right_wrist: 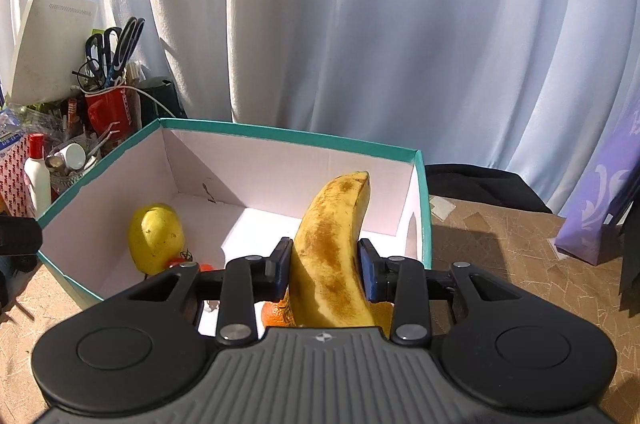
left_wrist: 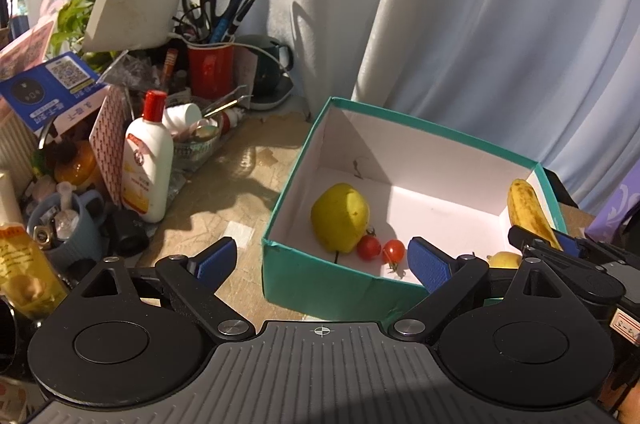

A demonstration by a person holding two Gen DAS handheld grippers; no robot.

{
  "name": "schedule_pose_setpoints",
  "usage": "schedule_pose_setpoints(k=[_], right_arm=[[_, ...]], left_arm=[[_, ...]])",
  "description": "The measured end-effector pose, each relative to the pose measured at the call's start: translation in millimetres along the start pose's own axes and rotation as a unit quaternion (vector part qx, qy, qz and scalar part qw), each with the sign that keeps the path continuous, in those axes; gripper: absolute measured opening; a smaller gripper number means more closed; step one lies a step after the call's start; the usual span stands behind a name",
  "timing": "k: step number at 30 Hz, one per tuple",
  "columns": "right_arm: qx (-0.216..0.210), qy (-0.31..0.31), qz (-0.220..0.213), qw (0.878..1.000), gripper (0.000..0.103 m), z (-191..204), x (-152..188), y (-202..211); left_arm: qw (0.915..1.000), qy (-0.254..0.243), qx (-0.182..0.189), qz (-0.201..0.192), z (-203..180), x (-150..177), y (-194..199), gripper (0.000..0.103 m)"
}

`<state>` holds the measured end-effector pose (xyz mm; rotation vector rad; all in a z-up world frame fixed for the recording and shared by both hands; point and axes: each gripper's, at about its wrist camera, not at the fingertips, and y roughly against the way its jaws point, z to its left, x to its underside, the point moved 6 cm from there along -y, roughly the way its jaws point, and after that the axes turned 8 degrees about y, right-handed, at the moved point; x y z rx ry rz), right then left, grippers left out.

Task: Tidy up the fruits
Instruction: 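Lower the banana into the teal box and open the right tool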

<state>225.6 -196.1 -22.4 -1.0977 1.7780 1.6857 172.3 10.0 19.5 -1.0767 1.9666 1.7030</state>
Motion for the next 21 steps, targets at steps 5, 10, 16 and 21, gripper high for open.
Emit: schedule_pose_setpoints(k=[5, 10, 16, 21], right_arm=[[0.006, 0.011, 0.034, 0.999, 0.036, -1.1, 9.1, -19.6], [0.024, 0.039, 0.031, 0.999, 0.042, 1.4, 12.1, -23.0], [0.028, 0.039, -0.001, 0.999, 0.067, 0.1, 8.7, -8.8], [0.023, 0.006, -0.059, 0.998, 0.077, -10.1, 1.4, 21.8]], left_arm=[[1.0000, -0.005, -0.001, 0.004, -2.4, 3.1, -1.5, 0.096], [0.9999, -0.011, -0.005, 0.006, -4.3, 5.6, -3.0, 0.096], [0.9998, -0.017, -0.004, 0.006, -5.1, 8.6, -3.3, 0.096], [0.9998, -0.016, 0.005, 0.007, -4.3, 10.8, -3.9, 0.096]])
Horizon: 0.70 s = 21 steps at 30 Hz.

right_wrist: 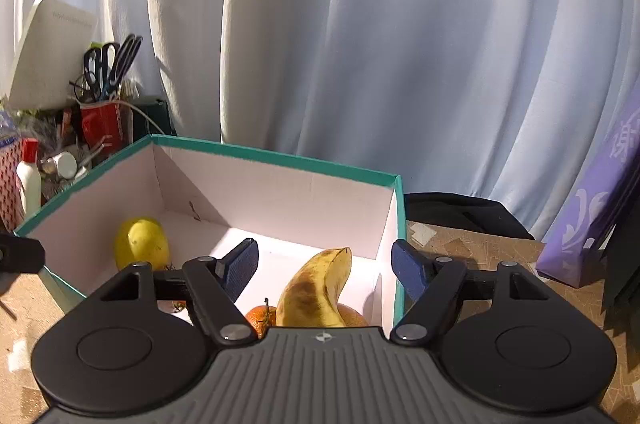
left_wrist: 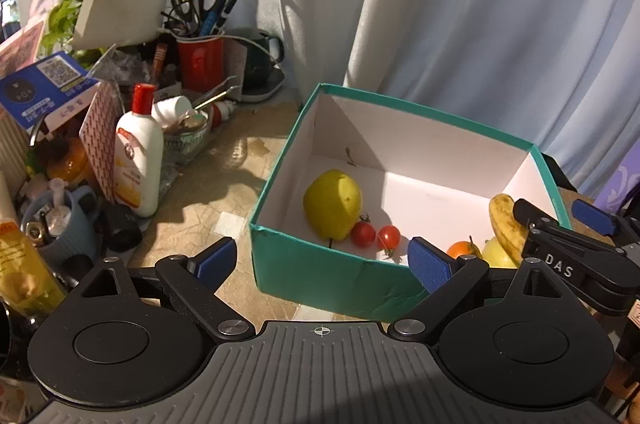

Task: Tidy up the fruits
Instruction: 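Lower the banana into the teal box and open the right tool, then move the left tool to a brown kiwi and close on it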

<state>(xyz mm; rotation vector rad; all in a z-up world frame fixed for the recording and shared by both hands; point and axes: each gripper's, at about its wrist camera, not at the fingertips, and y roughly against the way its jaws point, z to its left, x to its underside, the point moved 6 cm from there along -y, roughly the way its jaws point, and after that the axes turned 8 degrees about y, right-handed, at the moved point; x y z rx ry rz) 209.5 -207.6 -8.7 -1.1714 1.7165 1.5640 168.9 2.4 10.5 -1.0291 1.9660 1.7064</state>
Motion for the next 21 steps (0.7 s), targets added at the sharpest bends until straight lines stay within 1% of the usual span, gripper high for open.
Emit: schedule_pose_setpoints(k=[2, 5, 6, 9, 11, 14, 17, 19, 21], right_arm=[[0.001, -0.015, -0.011, 1.000, 0.080, -3.7, -1.0, 12.4], [0.011, -0.045, -0.020, 0.999, 0.082, -8.5, 2.2, 36.5], [0.018, -0.057, -0.020, 0.998, 0.084, -10.2, 4.5, 46.1], [0.041, -0.087, -0.016, 0.995, 0.085, -14.8, 16.5, 74.7], [0.046, -0.105, -0.013, 0.993, 0.086, -15.0, 28.7, 91.8], [0.058, -0.117, 0.004, 0.991, 0.086, -14.3, 51.1, 111.2], [0.079, -0.124, 0.030, 0.989, 0.086, -16.4, 74.6, 124.7], [0.083, -0.140, 0.045, 0.986, 0.086, -17.1, 88.2, 133.4], [0.089, -0.148, 0.056, 0.983, 0.086, -17.8, 97.3, 139.3]], left_arm=[[1.0000, -0.002, 0.008, 0.001, -0.1, 2.4, 0.2, 0.096], [0.9997, -0.018, 0.017, -0.001, 1.5, 11.5, 0.0, 0.096], [0.9995, -0.024, 0.019, -0.001, 2.6, 15.4, -0.2, 0.096], [0.9986, -0.040, 0.032, 0.004, 7.5, 32.5, -0.7, 0.096], [0.9982, -0.045, 0.039, 0.008, 11.9, 45.9, -1.5, 0.096], [0.9963, -0.063, 0.057, 0.018, 16.2, 68.9, -1.1, 0.095], [0.9930, -0.081, 0.079, 0.035, 15.9, 90.6, -2.5, 0.090], [0.9910, -0.086, 0.094, 0.042, 12.1, 99.8, -4.1, 0.088], [0.9877, -0.102, 0.110, 0.042, 4.5, 106.8, -2.9, 0.086]])
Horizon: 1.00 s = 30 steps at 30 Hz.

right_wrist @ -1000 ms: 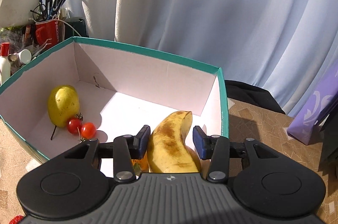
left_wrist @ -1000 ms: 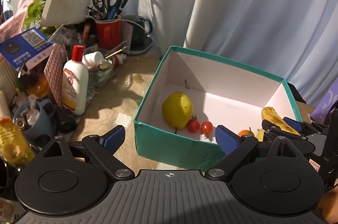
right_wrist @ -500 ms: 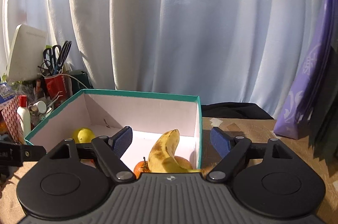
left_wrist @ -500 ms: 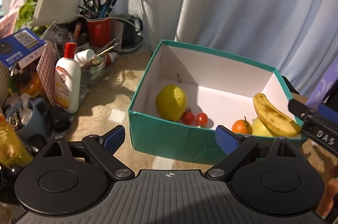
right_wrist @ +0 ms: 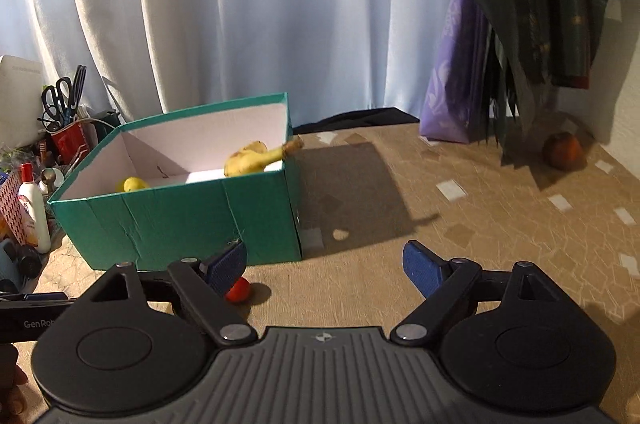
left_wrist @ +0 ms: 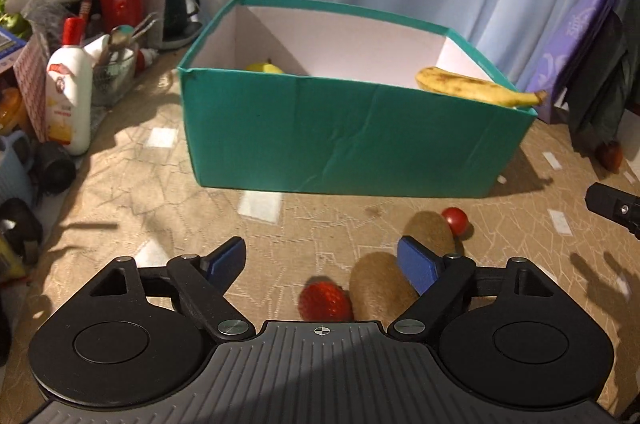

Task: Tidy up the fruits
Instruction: 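Move the left tool to a brown kiwi and close on it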

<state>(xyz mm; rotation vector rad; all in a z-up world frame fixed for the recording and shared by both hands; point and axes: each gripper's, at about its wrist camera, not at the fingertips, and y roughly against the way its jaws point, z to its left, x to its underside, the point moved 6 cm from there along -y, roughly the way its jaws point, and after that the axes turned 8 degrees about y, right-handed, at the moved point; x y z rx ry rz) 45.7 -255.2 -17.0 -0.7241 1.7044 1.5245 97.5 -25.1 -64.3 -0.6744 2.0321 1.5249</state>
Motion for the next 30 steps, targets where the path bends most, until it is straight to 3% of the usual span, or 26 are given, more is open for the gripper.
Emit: schedule_pose_setpoints(k=[6, 9, 13, 23, 30], right_arm=[[0.018, -0.007, 0.003, 1.000, 0.086, -4.5, 12.6, 15.1], [0.026, -0.009, 0.002, 1.000, 0.086, -7.3, 14.1, 19.8], [0.034, -0.012, 0.003, 0.999, 0.086, -12.0, 16.0, 23.0], [0.037, -0.010, 0.008, 0.999, 0.086, -15.5, 16.1, 20.9], [0.039, -0.020, 0.010, 0.999, 0.086, -21.1, 17.6, 17.9]], left_arm=[[0.9957, -0.074, 0.057, -0.001, -33.0, 15.3, 1.2, 0.085], [0.9915, -0.115, 0.060, 0.003, -48.0, 25.5, -2.4, 0.085], [0.9927, -0.107, 0.044, 0.031, -47.0, 35.2, -14.3, 0.079], [0.9914, -0.124, 0.015, 0.037, -52.6, 35.0, -22.6, 0.079], [0.9911, -0.124, 0.019, 0.044, -50.5, 32.6, -23.9, 0.076]])
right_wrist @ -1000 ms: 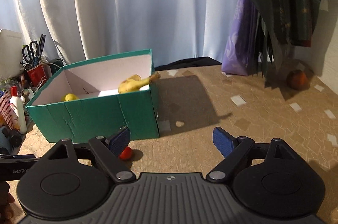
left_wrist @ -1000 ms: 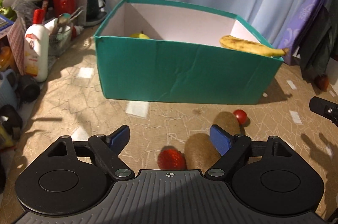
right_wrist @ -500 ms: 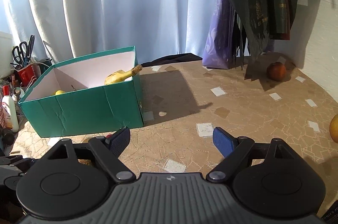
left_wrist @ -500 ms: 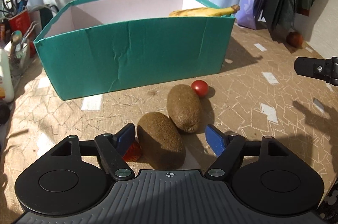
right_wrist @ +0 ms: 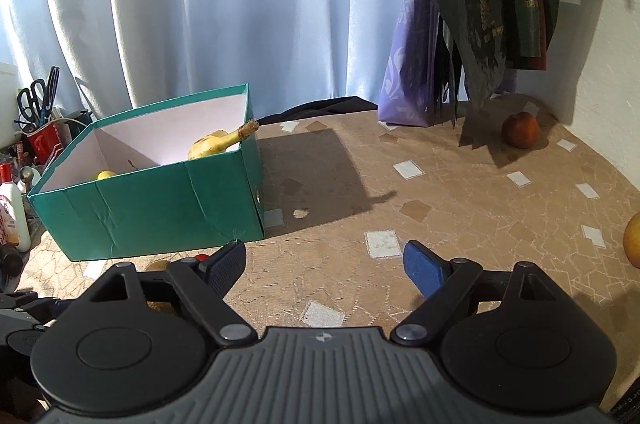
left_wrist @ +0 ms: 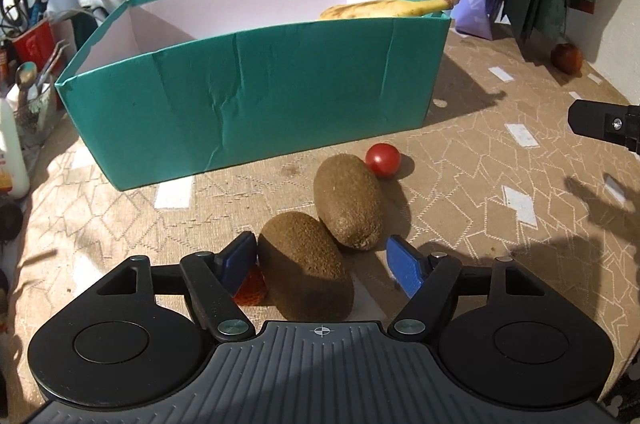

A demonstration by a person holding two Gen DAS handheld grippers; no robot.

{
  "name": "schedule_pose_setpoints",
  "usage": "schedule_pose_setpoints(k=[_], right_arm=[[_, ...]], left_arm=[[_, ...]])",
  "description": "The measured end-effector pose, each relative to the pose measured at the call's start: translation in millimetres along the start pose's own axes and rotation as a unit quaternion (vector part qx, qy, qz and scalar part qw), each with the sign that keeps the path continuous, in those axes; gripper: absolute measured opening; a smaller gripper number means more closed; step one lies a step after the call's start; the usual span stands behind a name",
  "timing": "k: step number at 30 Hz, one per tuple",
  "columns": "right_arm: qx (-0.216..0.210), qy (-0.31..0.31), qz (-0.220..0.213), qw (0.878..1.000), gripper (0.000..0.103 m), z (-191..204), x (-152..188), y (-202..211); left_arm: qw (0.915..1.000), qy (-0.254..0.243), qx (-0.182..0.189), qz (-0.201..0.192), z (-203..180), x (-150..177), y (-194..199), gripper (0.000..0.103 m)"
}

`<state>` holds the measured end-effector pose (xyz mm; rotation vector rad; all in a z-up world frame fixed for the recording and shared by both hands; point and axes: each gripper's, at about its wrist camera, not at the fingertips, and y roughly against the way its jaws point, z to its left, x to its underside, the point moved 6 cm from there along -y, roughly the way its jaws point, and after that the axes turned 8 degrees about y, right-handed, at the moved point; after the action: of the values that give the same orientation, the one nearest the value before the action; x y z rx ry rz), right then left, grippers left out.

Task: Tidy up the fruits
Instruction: 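Move the left tool to a brown kiwi and close on it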

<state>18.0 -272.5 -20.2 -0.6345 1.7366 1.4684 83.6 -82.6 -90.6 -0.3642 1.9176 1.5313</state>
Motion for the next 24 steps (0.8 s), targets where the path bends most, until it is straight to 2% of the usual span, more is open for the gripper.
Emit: schedule_pose_setpoints(k=[8, 14, 16, 21, 24], right_arm=[[0.003, -0.006, 0.006, 1.000, 0.087, -4.7, 2.3, -3.6], [0.004, -0.010, 0.005, 1.000, 0.087, -7.8, 1.2, -4.4], [0.005, -0.012, 0.005, 1.000, 0.087, -8.4, 1.1, -5.7], [0.003, -0.014, 0.008, 1.000, 0.088, -8.6, 1.1, -7.9], [0.003, -0.016, 0.008, 1.000, 0.088, -10.2, 1.0, -8.2]], left_arm=[[0.9998, -0.001, -0.002, 0.020, -0.9, -4.2, -4.4, 0.076], [0.9994, -0.025, 0.001, 0.024, -1.2, 0.1, -0.6, 0.076], [0.9994, -0.026, -0.001, 0.025, -0.4, -2.0, -3.7, 0.073], [0.9984, -0.017, -0.008, 0.053, -1.2, -9.9, -13.2, 0.073], [0.9973, -0.015, -0.016, 0.070, 1.3, -11.5, -11.2, 0.066]])
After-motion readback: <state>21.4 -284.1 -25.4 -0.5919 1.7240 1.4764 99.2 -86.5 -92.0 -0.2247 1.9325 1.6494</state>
